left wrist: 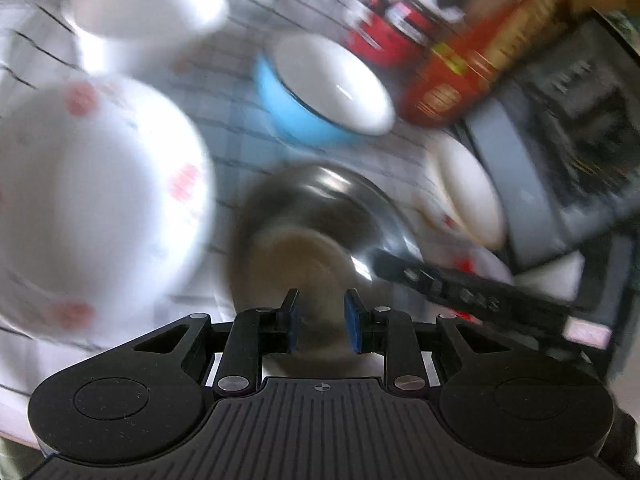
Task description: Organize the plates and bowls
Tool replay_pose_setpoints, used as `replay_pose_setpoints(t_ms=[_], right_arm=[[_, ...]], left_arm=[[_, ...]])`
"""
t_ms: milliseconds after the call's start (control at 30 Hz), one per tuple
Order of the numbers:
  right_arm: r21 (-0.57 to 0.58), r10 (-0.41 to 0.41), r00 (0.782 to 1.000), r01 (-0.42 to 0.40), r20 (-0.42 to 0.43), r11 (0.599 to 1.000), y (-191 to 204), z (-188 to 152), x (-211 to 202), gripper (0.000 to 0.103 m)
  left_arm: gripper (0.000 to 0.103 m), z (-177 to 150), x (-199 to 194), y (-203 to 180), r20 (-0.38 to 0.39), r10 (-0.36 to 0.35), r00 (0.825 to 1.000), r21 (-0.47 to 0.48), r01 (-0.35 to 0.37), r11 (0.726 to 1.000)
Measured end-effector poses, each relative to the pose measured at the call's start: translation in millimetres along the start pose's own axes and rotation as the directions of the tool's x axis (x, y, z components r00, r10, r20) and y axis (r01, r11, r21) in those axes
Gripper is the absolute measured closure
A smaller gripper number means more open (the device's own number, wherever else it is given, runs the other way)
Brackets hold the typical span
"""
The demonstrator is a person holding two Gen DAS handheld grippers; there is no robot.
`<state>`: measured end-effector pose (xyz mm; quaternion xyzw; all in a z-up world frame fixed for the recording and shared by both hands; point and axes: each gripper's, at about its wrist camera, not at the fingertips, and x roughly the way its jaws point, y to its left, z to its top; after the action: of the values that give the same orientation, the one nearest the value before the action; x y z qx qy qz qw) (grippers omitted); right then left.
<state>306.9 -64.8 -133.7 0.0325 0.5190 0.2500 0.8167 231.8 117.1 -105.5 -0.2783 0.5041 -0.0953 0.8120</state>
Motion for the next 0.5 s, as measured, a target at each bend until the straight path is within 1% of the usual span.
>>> replay_pose_setpoints(t_ms=[67,100,133,167,200,233,267,300,333,367,433,500], right_arm=[[-0.010,0.030,1.000,-0.031,-0.007,0.999,-4,-4,-10,0.056],[-0.019,0.028,1.000,-0.028,-0.005,0.999,-5,-6,-15,0.056],[-0.027,0.009,1.000,-0.009,0.000,1.000,-7,-6,-18,0.056],[-0.032,-0.012,1.000,0.013,0.008,0.999,-10,-6,-20,0.056],[-0.032,-0.035,0.999,0.035,0.017,0.999,-12,-6,-21,0.056],[-0.028,-0.052,0.998,0.053,0.026,0.998,-15,-5,-22,0.056],[-0.025,-0.063,0.997,0.064,0.037,0.998,-17,-5,-23,0.056],[-0.024,-0.069,0.997,0.071,0.046,0.997,-18,-3,-21,0.056],[-0.030,-0.078,0.995,0.079,0.060,0.996,-18,-2,-22,0.056],[-0.042,-0.086,0.994,0.089,0.073,0.995,-17,-1,-23,0.056],[-0.069,-0.094,0.992,0.100,0.088,0.993,-14,0,-22,0.056],[-0.083,-0.094,0.992,0.101,0.083,0.991,-12,3,-17,0.055]], left_arm=[[0.077,-8,-2,-10,-0.047,-0.051,0.998,0.040,0.053,0.998],[0.077,-13,-9,-16,-0.048,-0.051,0.998,0.072,0.054,0.996],[0.077,-17,-17,-19,-0.030,-0.029,0.999,0.110,0.033,0.993],[0.077,-20,-27,-24,0.004,0.015,1.000,0.156,-0.015,0.988],[0.076,-22,-35,-26,0.042,0.067,0.997,0.193,-0.074,0.978],[0.076,-24,-43,-28,0.088,0.130,0.988,0.224,-0.147,0.963],[0.076,-24,-50,-30,0.127,0.185,0.974,0.238,-0.211,0.948],[0.076,-25,-55,-29,0.157,0.227,0.961,0.240,-0.260,0.935],[0.076,-24,-57,-28,0.172,0.248,0.953,0.237,-0.284,0.929],[0.076,-24,-56,-28,0.175,0.258,0.950,0.233,-0.294,0.927],[0.076,-23,-49,-22,0.153,0.273,0.950,0.205,-0.301,0.931],[0.076,-23,-44,-12,0.111,0.254,0.961,0.134,-0.268,0.954]])
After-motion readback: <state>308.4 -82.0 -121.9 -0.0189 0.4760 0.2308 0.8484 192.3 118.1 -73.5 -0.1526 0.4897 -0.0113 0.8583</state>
